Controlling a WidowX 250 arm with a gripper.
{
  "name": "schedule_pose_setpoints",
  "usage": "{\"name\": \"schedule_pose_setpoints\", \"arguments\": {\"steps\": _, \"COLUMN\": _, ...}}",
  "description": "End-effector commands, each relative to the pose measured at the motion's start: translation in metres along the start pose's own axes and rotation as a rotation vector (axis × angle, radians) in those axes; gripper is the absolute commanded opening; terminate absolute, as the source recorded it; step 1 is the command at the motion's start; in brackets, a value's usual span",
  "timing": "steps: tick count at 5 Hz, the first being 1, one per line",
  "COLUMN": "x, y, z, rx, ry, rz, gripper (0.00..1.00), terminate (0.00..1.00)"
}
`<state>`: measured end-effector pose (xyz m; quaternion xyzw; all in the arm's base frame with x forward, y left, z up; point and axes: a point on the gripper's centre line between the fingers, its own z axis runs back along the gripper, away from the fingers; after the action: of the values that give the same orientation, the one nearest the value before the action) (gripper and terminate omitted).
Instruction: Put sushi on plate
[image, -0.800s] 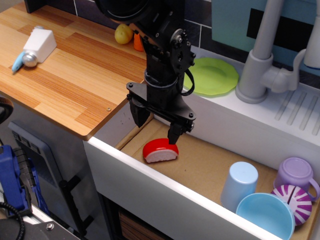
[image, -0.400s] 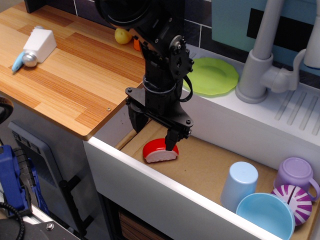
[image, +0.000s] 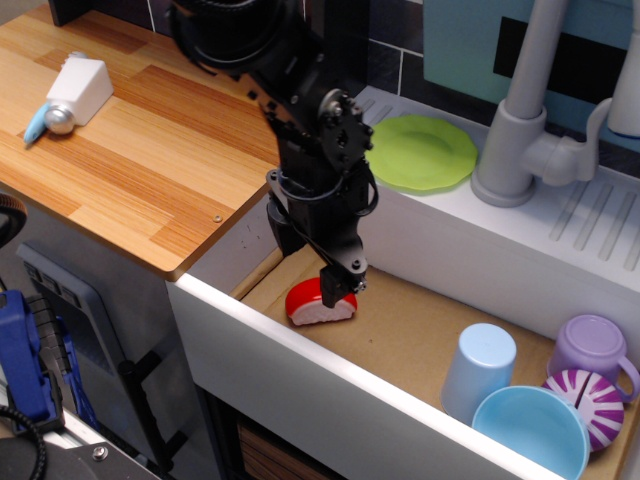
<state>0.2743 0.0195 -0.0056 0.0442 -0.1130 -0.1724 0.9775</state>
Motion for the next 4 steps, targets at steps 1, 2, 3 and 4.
{"name": "schedule_pose_setpoints", "arguments": {"steps": 1, "x": 0.007, "y": 0.011, "z": -0.015, "rx": -0.011, "ry": -0.076, "rz": -0.055, "gripper": 1.00, "terminate": 0.00}}
{"name": "schedule_pose_setpoints", "arguments": {"steps": 2, "x": 0.018, "y": 0.019, "z": -0.031, "rx": -0.046, "ry": -0.115, "rz": -0.052, "gripper": 1.00, "terminate": 0.00}}
{"name": "schedule_pose_setpoints", "arguments": {"steps": 3, "x": 0.019, "y": 0.023, "z": -0.042, "rx": -0.063, "ry": -0.138, "rz": -0.066, "gripper": 1.00, "terminate": 0.00}}
{"name": "schedule_pose_setpoints", "arguments": {"steps": 4, "x": 0.017, "y": 0.024, "z": -0.049, "rx": -0.087, "ry": -0.156, "rz": -0.063, "gripper": 1.00, "terminate": 0.00}}
